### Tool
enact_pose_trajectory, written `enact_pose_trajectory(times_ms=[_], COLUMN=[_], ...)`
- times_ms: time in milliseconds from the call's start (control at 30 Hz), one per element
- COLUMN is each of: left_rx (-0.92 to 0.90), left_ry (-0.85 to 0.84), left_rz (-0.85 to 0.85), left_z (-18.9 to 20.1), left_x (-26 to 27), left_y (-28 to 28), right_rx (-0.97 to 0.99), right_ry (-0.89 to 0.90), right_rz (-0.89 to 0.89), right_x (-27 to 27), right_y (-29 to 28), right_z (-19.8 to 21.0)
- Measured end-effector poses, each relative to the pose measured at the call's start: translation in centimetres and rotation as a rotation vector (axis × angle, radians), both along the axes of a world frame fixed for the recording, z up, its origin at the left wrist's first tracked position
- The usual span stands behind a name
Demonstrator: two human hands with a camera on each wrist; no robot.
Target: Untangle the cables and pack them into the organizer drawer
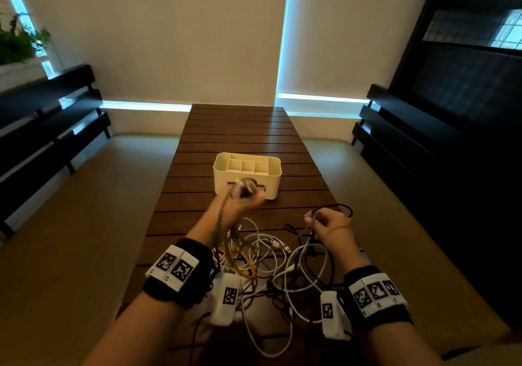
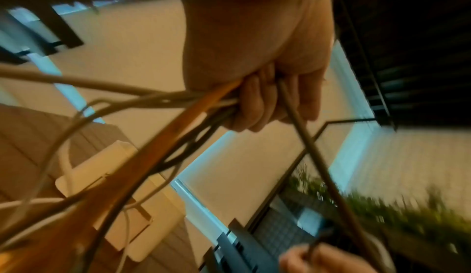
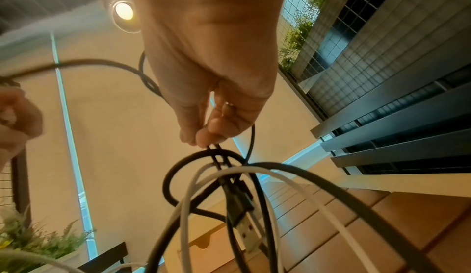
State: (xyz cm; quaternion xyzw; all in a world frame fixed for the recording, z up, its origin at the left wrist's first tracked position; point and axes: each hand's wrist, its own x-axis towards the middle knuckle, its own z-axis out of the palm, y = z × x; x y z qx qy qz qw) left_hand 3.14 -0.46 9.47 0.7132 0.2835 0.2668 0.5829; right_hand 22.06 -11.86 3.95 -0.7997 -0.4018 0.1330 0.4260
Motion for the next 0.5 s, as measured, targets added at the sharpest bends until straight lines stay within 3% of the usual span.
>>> enact_pose_trajectory(times_ms=[67,133,300,433,500], left_rx=[0.142,0.181,0.187,0.089,-0.022], left_ry=[0.178,0.232,0.33,0.19,0.025], left_rz=[-0.134,-0.178,-0.041,-0.019,-0.021], left_z=[-0.9,-1.7,-3.2,-3.1,-2.8], left_x=[0.9,1.9,4.3,4.6,4.2], left_y=[-1.2,-2.1,-3.7,-4.1,-3.8], right_rx=[0.018,-0.015,-0.072,-0.043,0.116], right_ry=[-0.08,-0.161,-0.124,-0.153,0.079], right_rz=[-0.013,-0.053,-0.082,0.033,0.227], right_x=[-0.4,-0.9,-2.1,-2.6,-2.3], right_y=[0.2,0.4,0.7,0.3,-0.4], right_z=[0.3,0.5,1.0,1.7,2.8])
